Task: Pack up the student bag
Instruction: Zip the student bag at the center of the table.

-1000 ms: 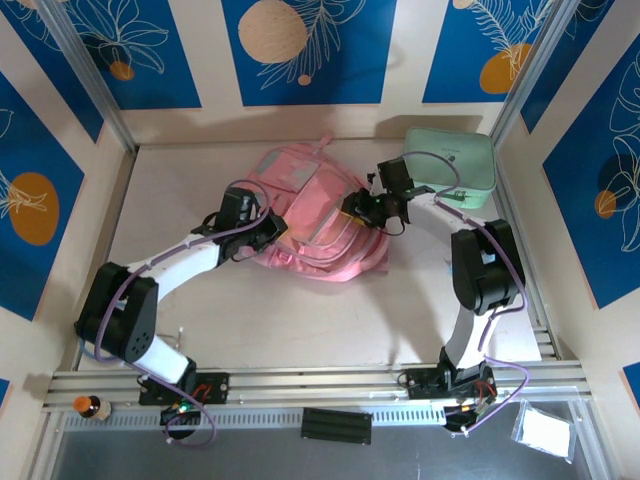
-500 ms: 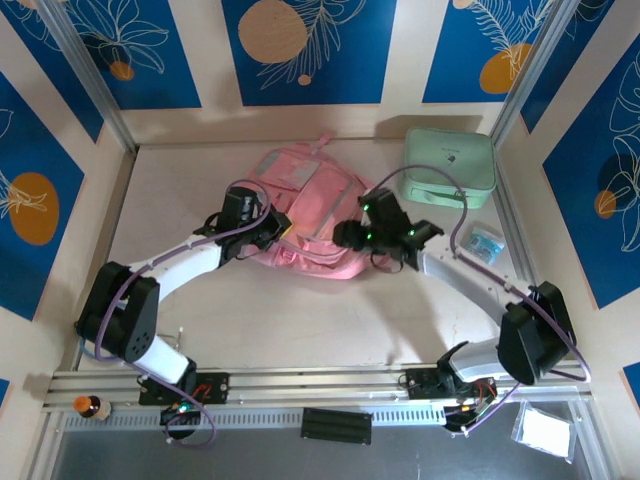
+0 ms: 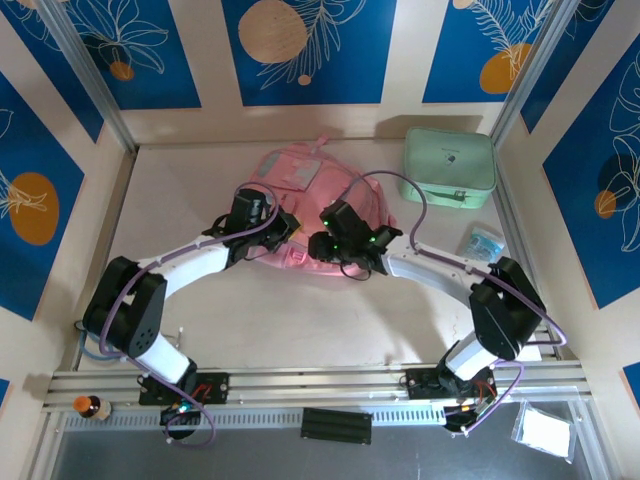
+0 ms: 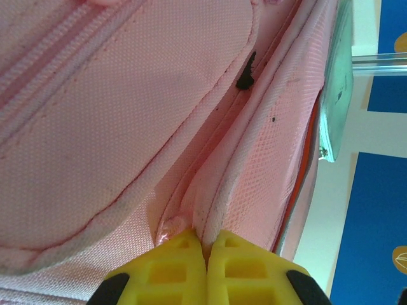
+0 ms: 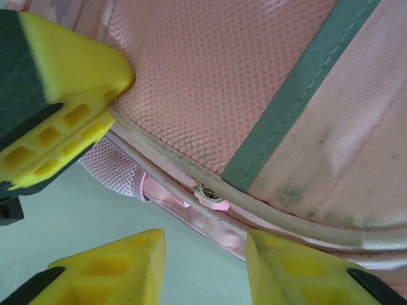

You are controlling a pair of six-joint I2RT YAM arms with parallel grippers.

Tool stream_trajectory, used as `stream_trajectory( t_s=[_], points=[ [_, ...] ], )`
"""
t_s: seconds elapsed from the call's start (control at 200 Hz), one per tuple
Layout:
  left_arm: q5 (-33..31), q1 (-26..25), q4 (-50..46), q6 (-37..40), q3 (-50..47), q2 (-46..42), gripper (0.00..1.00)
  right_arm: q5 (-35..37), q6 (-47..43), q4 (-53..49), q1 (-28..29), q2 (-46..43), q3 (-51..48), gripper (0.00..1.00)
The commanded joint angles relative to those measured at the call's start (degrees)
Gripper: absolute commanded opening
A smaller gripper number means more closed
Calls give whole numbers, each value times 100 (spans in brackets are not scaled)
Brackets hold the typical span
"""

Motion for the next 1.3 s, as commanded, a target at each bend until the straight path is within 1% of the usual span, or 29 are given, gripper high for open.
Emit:
stream_trajectory(
  t_s=[0.0, 0.105, 0.22, 0.275, 0.345, 0.405, 0.485, 0.52, 0.565, 0.635, 0.735, 0.835, 0.95, 1.105, 1.155, 1.21, 1.295],
  points=[
    [234, -111, 419, -21, 267, 5, 0, 261, 220, -27, 36, 154, 289, 36],
    [241, -109, 417, -3, 268, -7, 0, 596, 251, -264, 36, 392, 493, 33],
    [261, -120, 391, 10, 259, -17, 0, 656, 87, -298, 51, 606, 678, 33],
    [261, -119, 373, 16, 251, -19, 0, 737, 16, -343, 74, 701, 779, 34],
    [270, -120, 366, 14, 241, -15, 0, 942, -1, -510, 119, 858, 944, 40],
    [264, -115, 364, 11, 233, -29, 0, 1189, 107, -742, 133, 969, 1071, 40],
    [241, -119, 346, 20, 222, -40, 0, 1360, 195, -858, 116, 1046, 1100, 37],
    [232, -120, 337, 16, 216, -56, 0, 1285, 183, -873, 71, 1041, 1085, 34],
    [226, -119, 365, 4, 187, -65, 0, 1115, 109, -850, -3, 1006, 1029, 27],
    [230, -112, 515, -68, 122, -68, 0, 951, -12, -788, -113, 870, 830, 20],
    [260, -94, 664, -140, 42, -42, 0, 684, -350, -471, -241, 485, 351, 16],
    [283, -58, 706, -151, -3, -21, 0, 479, -617, -196, -431, 27, -214, 16],
    [289, -6, 686, -116, -22, -32, 0, 390, -837, 58, -781, -377, -789, 16],
    [315, 29, 576, -29, -13, -46, 0, 357, -1139, 88, -1112, -627, -1045, 17],
    [331, 30, 544, -14, 4, -38, 0, 233, -1333, 114, -1115, -691, -1024, 18],
    [342, 30, 518, -2, 13, -36, 0, -172, -1582, 73, -1117, -758, -919, 22],
    [351, 35, 505, 24, 22, -46, 0, -682, -1898, 38, -1078, -890, -837, 32]
  ],
)
